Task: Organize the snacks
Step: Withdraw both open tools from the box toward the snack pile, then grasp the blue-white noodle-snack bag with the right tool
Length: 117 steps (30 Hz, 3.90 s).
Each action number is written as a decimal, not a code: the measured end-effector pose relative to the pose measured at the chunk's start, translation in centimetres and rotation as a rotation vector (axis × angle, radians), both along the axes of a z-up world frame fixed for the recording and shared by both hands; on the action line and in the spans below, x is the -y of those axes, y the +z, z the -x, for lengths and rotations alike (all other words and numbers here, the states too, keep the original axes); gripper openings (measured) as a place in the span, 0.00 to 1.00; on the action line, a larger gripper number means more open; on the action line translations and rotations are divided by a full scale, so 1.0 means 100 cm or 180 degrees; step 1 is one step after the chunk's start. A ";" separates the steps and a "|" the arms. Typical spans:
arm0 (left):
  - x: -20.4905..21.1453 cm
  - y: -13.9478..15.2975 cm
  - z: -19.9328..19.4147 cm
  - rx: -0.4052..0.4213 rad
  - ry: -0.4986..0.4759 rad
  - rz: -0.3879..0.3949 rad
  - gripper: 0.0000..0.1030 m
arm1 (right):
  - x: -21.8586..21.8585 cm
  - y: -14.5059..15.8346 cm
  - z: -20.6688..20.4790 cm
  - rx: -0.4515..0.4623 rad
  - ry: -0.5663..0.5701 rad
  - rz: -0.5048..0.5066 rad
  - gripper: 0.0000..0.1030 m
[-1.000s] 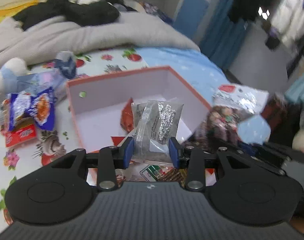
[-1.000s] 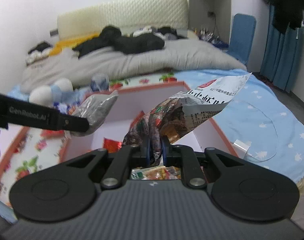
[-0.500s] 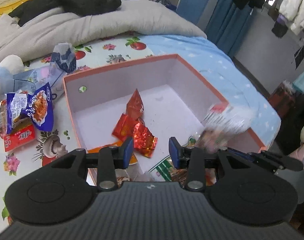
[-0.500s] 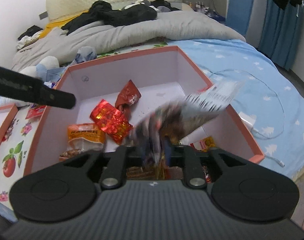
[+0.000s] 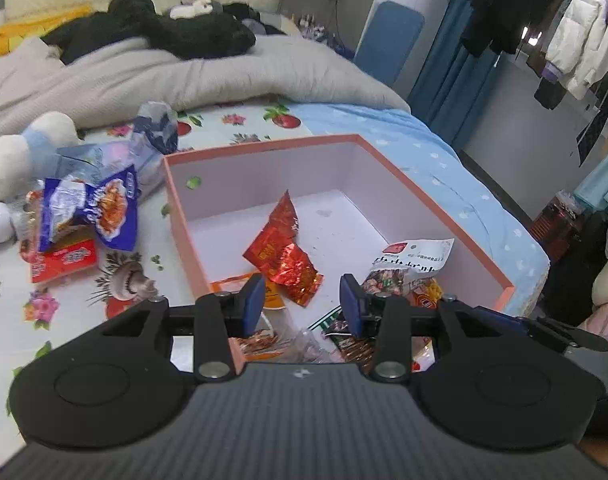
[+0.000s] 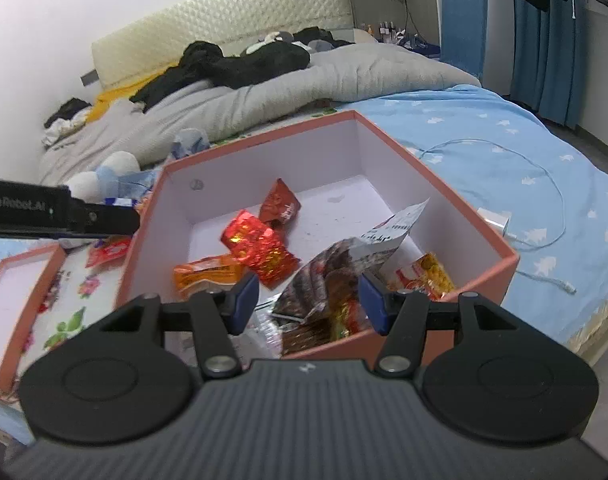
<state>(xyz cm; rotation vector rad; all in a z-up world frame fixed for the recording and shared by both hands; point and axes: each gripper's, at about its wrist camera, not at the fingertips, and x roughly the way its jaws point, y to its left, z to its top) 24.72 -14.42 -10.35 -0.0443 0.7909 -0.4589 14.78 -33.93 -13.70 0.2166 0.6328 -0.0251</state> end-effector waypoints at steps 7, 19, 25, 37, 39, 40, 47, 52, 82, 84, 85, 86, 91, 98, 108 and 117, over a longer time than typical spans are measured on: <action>-0.025 0.000 0.031 0.0123 0.0120 0.0055 0.45 | -0.019 0.012 0.024 0.0165 0.0133 0.0000 0.56; -0.084 -0.005 0.101 0.0243 0.0357 0.0129 0.49 | -0.063 0.008 0.069 0.0244 0.0398 -0.0120 0.56; -0.114 -0.019 0.134 0.0246 0.0593 0.0143 0.51 | -0.088 0.001 0.088 0.0254 0.0562 -0.0074 0.56; -0.151 -0.040 0.174 0.0154 0.0799 0.0124 0.59 | -0.125 -0.010 0.108 0.0279 0.0780 -0.0086 0.56; -0.158 -0.041 0.174 0.0164 0.0832 0.0120 0.59 | -0.129 -0.010 0.107 0.0315 0.0777 -0.0090 0.56; -0.162 -0.042 0.173 0.0164 0.0846 0.0124 0.59 | -0.131 -0.010 0.105 0.0334 0.0775 -0.0083 0.56; -0.181 -0.046 0.154 0.0203 0.0939 0.0110 0.62 | -0.146 -0.012 0.087 0.0444 0.0753 -0.0226 0.56; -0.196 -0.050 0.133 0.0228 0.1048 0.0188 0.62 | -0.158 -0.010 0.071 0.0542 0.0752 -0.0243 0.56; -0.224 -0.127 -0.080 0.0064 0.1068 0.0186 0.73 | -0.201 -0.018 -0.194 -0.0345 0.1567 -0.0340 0.58; -0.230 -0.134 -0.095 0.0066 0.1056 0.0187 0.73 | -0.213 -0.021 -0.213 -0.0448 0.1662 0.0000 0.58; -0.233 -0.137 -0.104 0.0054 0.1072 0.0183 0.73 | -0.218 -0.022 -0.221 -0.0462 0.1717 0.0159 0.58; -0.238 -0.140 -0.110 0.0039 0.1092 0.0187 0.73 | -0.224 -0.023 -0.229 -0.0476 0.1779 0.0312 0.57; -0.256 -0.156 -0.141 -0.0053 0.1150 0.0263 0.69 | -0.248 -0.035 -0.263 -0.0613 0.2094 0.0871 0.61; -0.259 -0.174 -0.166 -0.0178 0.1059 0.0362 0.61 | -0.286 -0.052 -0.289 -0.0661 0.2362 0.1555 0.61; -0.241 -0.176 -0.181 -0.0179 0.1106 0.0059 0.41 | -0.310 -0.072 -0.303 -0.0689 0.2458 0.2097 0.45; -0.234 -0.178 -0.178 -0.0232 0.1123 0.0028 0.03 | -0.302 -0.072 -0.293 -0.0739 0.2342 0.1846 0.13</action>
